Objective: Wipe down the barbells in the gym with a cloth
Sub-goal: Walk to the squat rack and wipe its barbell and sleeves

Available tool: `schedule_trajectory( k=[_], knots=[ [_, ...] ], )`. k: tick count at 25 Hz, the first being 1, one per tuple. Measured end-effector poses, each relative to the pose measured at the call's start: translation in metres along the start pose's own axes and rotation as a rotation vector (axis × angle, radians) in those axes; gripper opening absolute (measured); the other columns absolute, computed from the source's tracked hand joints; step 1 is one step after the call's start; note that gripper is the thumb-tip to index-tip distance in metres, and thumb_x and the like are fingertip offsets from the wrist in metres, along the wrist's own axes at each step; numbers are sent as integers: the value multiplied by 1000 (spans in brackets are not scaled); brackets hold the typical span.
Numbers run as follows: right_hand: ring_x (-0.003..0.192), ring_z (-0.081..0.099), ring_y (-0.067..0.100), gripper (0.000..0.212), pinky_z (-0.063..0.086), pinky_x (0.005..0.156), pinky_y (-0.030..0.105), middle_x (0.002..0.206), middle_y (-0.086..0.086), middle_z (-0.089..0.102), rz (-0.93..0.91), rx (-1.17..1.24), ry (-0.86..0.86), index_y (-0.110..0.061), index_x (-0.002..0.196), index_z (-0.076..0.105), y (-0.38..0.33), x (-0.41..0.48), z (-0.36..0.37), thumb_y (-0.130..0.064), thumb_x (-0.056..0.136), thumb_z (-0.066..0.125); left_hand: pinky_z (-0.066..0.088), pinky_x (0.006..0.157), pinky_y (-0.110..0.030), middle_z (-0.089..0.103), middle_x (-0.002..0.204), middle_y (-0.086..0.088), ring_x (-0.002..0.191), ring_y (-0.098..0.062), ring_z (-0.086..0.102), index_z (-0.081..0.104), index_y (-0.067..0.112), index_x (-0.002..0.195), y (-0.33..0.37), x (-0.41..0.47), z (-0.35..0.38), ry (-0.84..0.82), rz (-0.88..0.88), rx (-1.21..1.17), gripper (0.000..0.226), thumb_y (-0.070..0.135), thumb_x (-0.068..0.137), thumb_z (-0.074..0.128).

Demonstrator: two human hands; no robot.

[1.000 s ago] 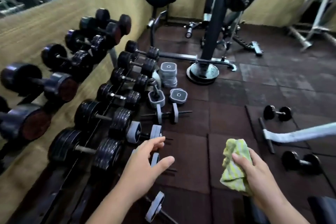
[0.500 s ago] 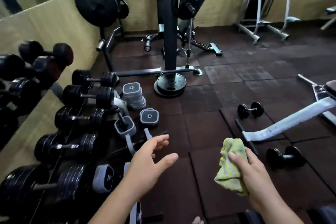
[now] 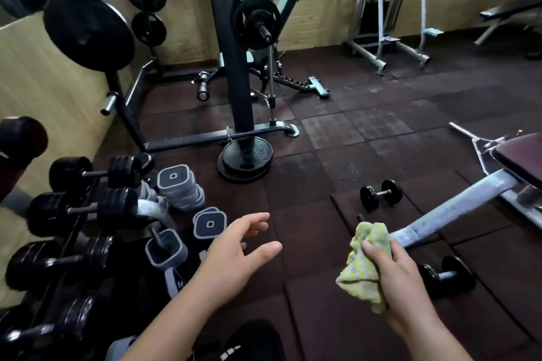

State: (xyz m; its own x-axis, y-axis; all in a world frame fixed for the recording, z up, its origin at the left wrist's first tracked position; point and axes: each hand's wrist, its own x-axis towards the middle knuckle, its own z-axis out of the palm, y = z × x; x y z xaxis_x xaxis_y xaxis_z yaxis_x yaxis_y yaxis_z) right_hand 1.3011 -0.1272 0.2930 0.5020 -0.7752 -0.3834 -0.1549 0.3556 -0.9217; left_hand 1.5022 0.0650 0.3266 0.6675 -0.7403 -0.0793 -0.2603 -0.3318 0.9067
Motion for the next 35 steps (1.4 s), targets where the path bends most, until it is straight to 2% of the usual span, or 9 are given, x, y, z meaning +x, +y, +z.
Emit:
schedule_trajectory(
  k=[3, 6, 8, 13, 17, 20, 26, 32, 35],
  knots=[
    [76, 74, 36, 10, 52, 55, 40, 99, 20, 76, -13, 6, 66, -23, 99, 74, -13, 33, 6, -30, 94, 69, 47, 104, -36, 64, 121, 23, 120, 8, 53, 56, 49, 125, 1, 50, -2, -19, 13, -12, 60, 63, 68, 69],
    [94, 77, 36, 11, 61, 84, 61, 102, 14, 79, -26, 18, 110, -25, 104, 75, -24, 78, 15, -26, 95, 69, 48, 104, -38, 65, 122, 22, 120, 8, 53, 56, 49, 125, -6, 110, -7, -45, 26, -49, 59, 62, 69, 70],
    [99, 76, 34, 12, 59, 91, 63, 103, 10, 80, -36, -3, 143, -26, 106, 75, -35, 118, 31, -26, 95, 69, 48, 104, -37, 65, 122, 23, 120, 8, 54, 56, 50, 125, -14, 160, -15, -54, 37, -73, 58, 61, 69, 70],
    [97, 76, 32, 9, 61, 85, 48, 95, 6, 81, -86, -89, 211, -26, 101, 75, -80, 232, 103, -23, 94, 70, 49, 103, -38, 66, 120, 24, 118, 6, 57, 58, 52, 122, -35, 291, -54, -84, 35, -136, 56, 60, 68, 72],
    [94, 76, 30, 8, 60, 90, 57, 93, 5, 80, -123, -118, 227, -27, 99, 76, -131, 310, 170, -28, 92, 72, 49, 103, -36, 66, 120, 24, 118, 7, 56, 59, 50, 123, -31, 395, -98, -135, 45, -117, 57, 61, 68, 71],
    [94, 76, 30, 9, 63, 82, 59, 93, 5, 78, -141, -93, 225, -27, 100, 76, -164, 359, 199, -28, 92, 71, 48, 103, -36, 66, 121, 24, 119, 9, 55, 58, 50, 124, -20, 464, -113, -168, 70, -124, 55, 57, 71, 73],
    [77, 75, 17, 9, 63, 61, 38, 97, 14, 75, -149, -73, 209, -23, 102, 74, -203, 468, 206, -23, 95, 68, 49, 103, -36, 64, 121, 26, 119, 9, 54, 58, 49, 124, -1, 590, -98, -191, 115, -108, 56, 58, 71, 71],
    [94, 76, 32, 25, 63, 80, 61, 96, 7, 76, -117, -85, 180, -27, 104, 73, -246, 614, 179, -41, 84, 73, 49, 103, -38, 65, 121, 21, 116, 7, 57, 59, 48, 123, 26, 729, -43, -189, 100, -95, 50, 50, 75, 73],
    [92, 76, 27, 11, 65, 79, 54, 98, 6, 76, -133, -98, 133, -29, 102, 73, -282, 688, 160, -33, 92, 70, 50, 102, -40, 66, 119, 20, 114, 5, 58, 61, 46, 122, 53, 798, -10, -163, 90, -96, 50, 50, 73, 73]
  ],
)
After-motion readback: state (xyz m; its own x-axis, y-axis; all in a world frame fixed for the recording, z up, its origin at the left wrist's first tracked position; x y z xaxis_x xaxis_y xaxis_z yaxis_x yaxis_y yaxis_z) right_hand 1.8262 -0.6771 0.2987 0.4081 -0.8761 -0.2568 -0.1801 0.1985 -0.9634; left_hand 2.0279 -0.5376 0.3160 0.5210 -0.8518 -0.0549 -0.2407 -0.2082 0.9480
